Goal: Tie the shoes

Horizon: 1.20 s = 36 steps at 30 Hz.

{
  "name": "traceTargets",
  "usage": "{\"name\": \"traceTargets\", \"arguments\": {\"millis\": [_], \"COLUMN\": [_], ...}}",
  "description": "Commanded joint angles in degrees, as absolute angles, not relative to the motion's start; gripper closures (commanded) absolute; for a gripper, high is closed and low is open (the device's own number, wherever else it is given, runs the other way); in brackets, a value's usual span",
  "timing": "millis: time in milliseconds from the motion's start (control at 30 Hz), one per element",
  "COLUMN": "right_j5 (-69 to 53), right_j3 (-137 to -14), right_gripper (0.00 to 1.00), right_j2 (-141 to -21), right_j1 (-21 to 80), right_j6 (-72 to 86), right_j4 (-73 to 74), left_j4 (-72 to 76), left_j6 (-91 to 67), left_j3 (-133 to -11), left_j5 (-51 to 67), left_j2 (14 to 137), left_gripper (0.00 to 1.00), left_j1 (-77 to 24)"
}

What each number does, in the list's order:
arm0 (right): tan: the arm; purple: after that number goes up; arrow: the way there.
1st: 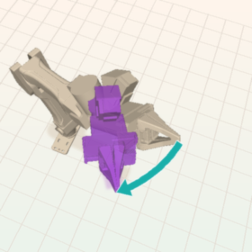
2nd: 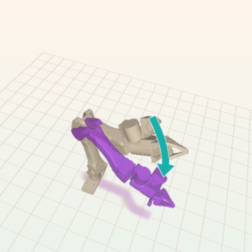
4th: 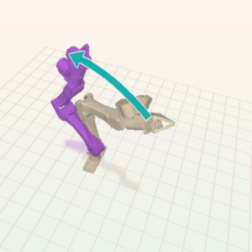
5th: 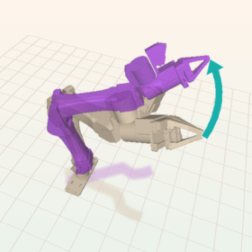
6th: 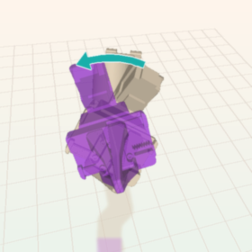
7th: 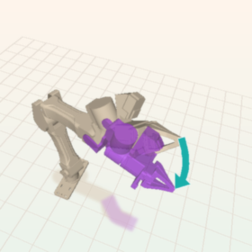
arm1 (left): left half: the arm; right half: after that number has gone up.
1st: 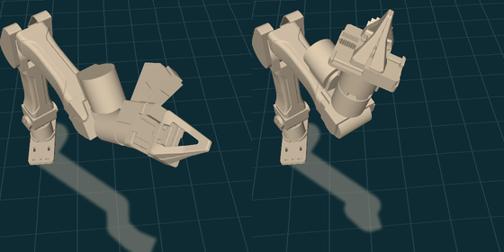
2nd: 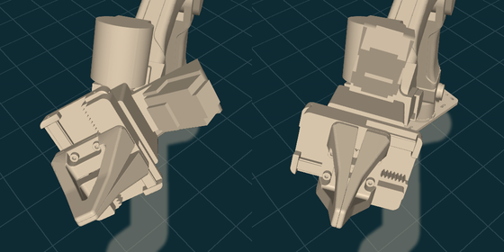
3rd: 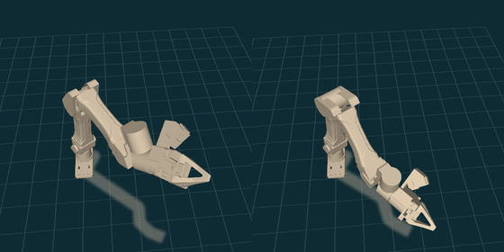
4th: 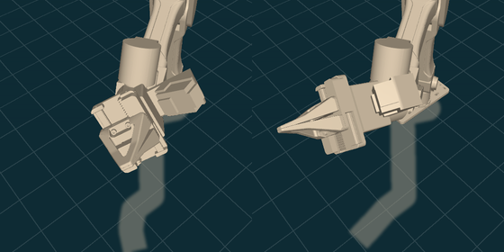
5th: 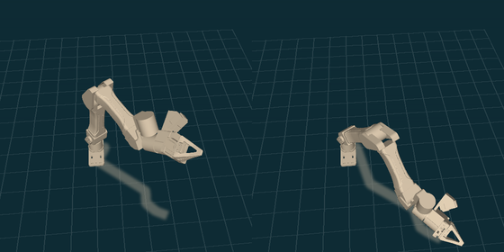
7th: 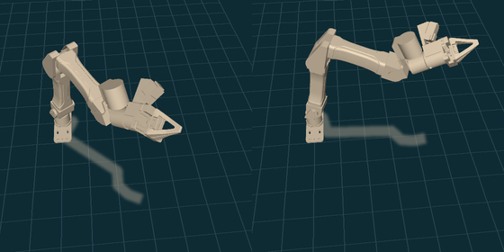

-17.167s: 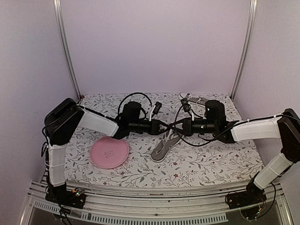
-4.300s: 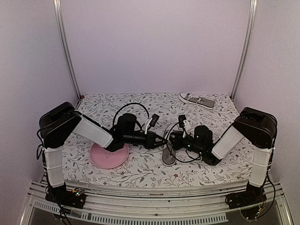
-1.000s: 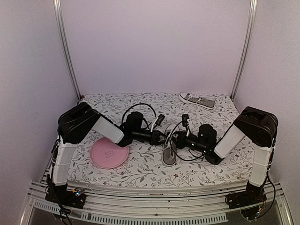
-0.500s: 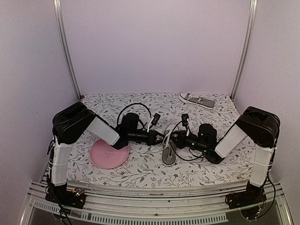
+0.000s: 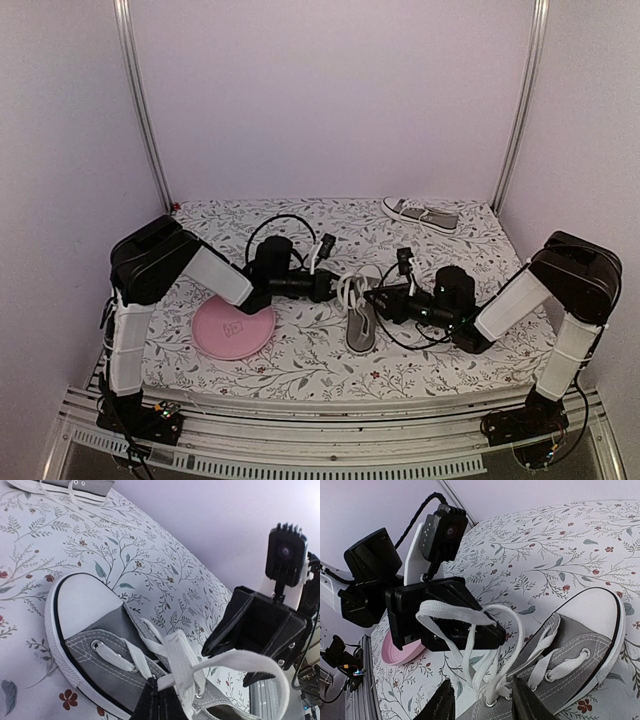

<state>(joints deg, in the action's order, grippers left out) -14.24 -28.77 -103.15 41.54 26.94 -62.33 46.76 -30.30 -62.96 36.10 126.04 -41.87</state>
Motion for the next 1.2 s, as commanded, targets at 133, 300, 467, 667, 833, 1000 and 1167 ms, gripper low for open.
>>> {"name": "traceTargets", "arguments": {"millis": [133,300,467,667,833,1000,1167], "right_j5": [-13.9,-12.9,-14.7,-23.1,-29.3,-35.3,-39.2], "right_j3": [-25.9,-28.3,-32.3,-42.5,-48.8,-51.5,-51.5], "right_gripper": [0.57,0.56,0.53,0.53,0.54,0.54,0.54], "right_j2": [-96.5,-94.8,-96.7,-104.3,-108.5,-111.0,-111.7], "right_j1": [40.7,37.6,32.5,29.2,29.2,29.2,29.2], "right_j6": [25.4,24.5,23.9,19.6,14.3,10.1,8.2], "right_j4": [-56.7,-50.5,-45.4,-37.7,-33.0,-31.5,-31.5], "left_j4": [41.5,38.2,39.0,41.3,41.4,41.0,40.5], "left_j6": [-25.1,-21.4,-20.2,-21.8,-21.9,-22.0,-22.0], "left_j3": [-68.4,-71.1,-71.6,-72.1,-72.2,-72.7,-73.1], "left_j5": [33.7,32.5,31.6,35.1,36.0,36.5,36.4], "left_j2": [124.9,125.4,125.5,126.5,126.6,126.9,127.1], "left_gripper": [1.0,1.0,1.0,1.0,1.0,1.0,1.0], "left_j1": [-40.6,-40.6,-40.4,-40.4,-40.3,-40.3,-40.3]}}
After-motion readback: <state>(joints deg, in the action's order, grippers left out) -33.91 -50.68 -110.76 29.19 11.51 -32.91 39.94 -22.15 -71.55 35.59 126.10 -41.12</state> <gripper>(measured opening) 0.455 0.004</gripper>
